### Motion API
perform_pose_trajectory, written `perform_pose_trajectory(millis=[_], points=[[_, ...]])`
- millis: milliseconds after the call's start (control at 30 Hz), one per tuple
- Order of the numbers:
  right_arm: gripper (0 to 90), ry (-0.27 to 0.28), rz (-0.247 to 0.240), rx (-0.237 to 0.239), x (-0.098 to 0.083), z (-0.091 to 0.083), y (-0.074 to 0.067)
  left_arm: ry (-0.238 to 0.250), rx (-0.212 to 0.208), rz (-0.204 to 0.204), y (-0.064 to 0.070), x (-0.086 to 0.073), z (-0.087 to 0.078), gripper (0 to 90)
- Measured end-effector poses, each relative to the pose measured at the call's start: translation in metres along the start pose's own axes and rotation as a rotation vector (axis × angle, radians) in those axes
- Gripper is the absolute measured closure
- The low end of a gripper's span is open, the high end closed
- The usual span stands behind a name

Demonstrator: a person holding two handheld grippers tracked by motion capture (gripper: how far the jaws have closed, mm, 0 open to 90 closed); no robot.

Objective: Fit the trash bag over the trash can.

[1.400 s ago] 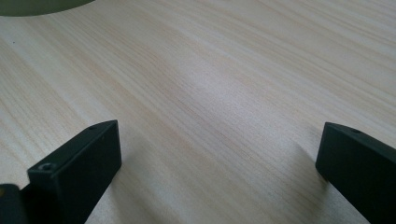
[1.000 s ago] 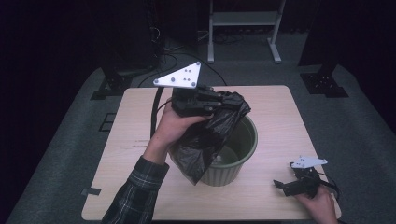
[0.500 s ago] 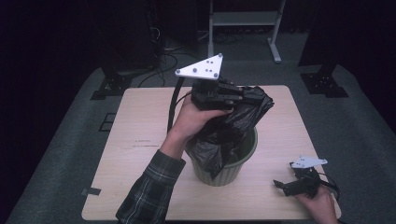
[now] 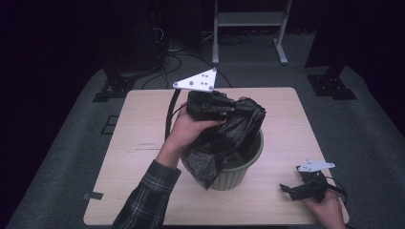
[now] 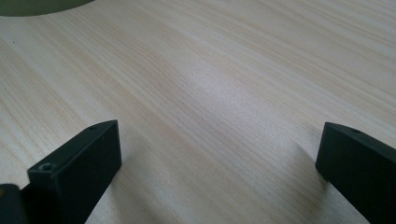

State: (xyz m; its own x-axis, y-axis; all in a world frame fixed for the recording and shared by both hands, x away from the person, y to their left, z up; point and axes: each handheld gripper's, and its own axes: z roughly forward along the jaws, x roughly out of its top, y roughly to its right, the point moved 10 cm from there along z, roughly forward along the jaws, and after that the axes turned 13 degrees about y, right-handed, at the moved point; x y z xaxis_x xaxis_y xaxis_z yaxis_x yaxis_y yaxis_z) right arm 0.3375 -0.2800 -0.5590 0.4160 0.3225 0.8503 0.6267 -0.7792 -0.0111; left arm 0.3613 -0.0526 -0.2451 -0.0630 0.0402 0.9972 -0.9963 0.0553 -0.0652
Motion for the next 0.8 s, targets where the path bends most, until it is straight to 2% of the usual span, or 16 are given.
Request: perform_pose_trajectory(millis=[300, 467, 633, 700, 800], points=[[0.0, 0.0, -0.001, 0.0, 0.0, 0.0, 0.0, -0.059, 0.082, -0.051, -0.011, -0.036, -0.035, 80.5], [0.0, 0.001, 0.0, -0.002, 0.0, 0.0, 0.0, -0.096, 0.121, -0.065, -0.014, -0.054, -0.051, 76.8], [0.0, 0.001, 0.0, -0.003, 0.0, 0.0, 0.001, -0.112, 0.147, -0.085, -0.017, -0.067, -0.064, 68.6], [0.0, 0.001, 0.001, -0.004, 0.0, 0.0, 0.001, -0.118, 0.159, -0.093, -0.017, -0.07, -0.068, 63.9], [0.0, 0.001, 0.001, -0.004, 0.0, 0.0, 0.001, -0.142, 0.19, -0.106, -0.019, -0.076, -0.073, 45.8]])
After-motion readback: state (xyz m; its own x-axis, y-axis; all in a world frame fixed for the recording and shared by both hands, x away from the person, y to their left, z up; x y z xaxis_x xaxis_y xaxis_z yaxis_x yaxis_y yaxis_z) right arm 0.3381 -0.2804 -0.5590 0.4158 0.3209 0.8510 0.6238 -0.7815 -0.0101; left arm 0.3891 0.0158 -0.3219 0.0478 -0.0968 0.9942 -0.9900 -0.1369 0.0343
